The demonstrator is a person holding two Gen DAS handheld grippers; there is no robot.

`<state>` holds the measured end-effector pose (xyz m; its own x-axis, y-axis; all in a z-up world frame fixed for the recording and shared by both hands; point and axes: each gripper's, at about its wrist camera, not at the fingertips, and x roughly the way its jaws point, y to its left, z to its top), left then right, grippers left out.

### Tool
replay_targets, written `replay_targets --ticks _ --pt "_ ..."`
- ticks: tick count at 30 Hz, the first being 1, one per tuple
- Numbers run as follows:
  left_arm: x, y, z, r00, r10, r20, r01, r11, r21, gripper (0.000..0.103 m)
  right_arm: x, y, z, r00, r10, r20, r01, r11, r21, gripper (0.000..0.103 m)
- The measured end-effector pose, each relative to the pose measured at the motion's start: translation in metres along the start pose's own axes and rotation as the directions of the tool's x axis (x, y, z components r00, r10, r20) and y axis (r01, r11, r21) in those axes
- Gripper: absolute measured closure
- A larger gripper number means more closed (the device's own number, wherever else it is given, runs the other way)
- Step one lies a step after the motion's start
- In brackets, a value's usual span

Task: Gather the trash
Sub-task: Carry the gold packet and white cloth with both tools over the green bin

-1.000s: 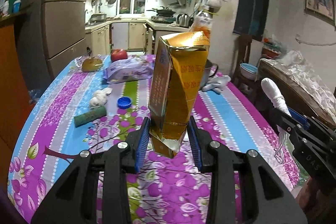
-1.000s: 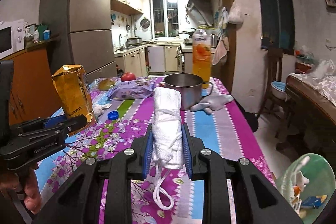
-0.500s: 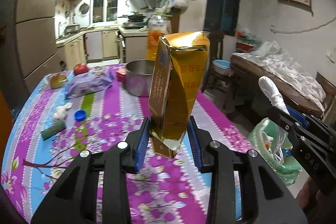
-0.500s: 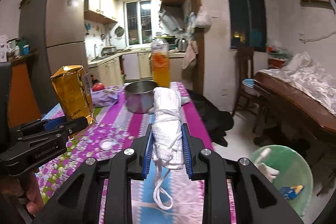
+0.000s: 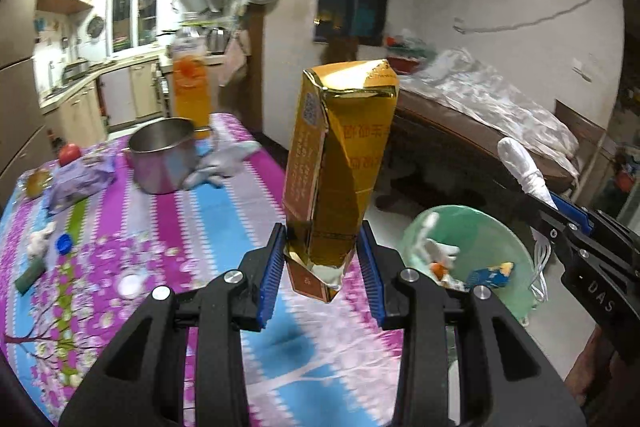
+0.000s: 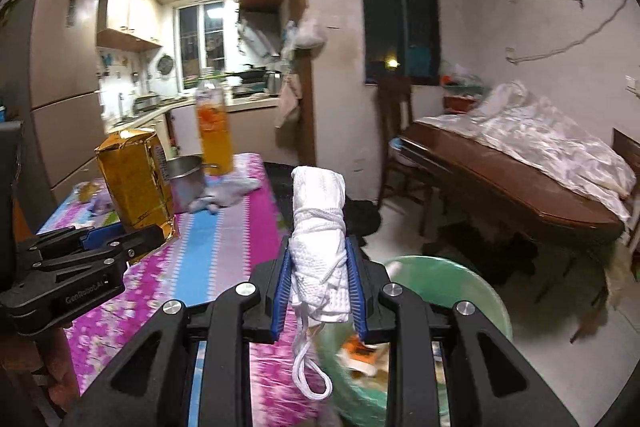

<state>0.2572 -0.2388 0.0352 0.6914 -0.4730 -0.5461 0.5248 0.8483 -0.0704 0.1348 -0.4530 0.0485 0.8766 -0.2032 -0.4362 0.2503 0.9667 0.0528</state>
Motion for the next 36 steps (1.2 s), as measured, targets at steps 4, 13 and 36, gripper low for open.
replay_targets --ticks 4,13,36 --pt "0.012 -0.030 0.006 0.999 -0.043 -0.008 0.043 0.998 0.036 0.069 -0.001 -0.035 -0.001 0.999 -0.045 -0.016 0.046 0.999 0.024 0.076" --pt "0.051 -0.084 0.012 0.992 -0.102 -0.071 0.109 0.989 0.100 0.069 0.016 -0.102 -0.008 0.990 -0.106 -0.092 0.113 0.991 0.077 0.076" --pt "0.145 -0.130 0.002 0.928 -0.165 -0.335 0.207 0.974 0.094 0.069 0.115 -0.205 -0.032 0.903 -0.037 -0.428 0.127 0.975 0.183 0.076"
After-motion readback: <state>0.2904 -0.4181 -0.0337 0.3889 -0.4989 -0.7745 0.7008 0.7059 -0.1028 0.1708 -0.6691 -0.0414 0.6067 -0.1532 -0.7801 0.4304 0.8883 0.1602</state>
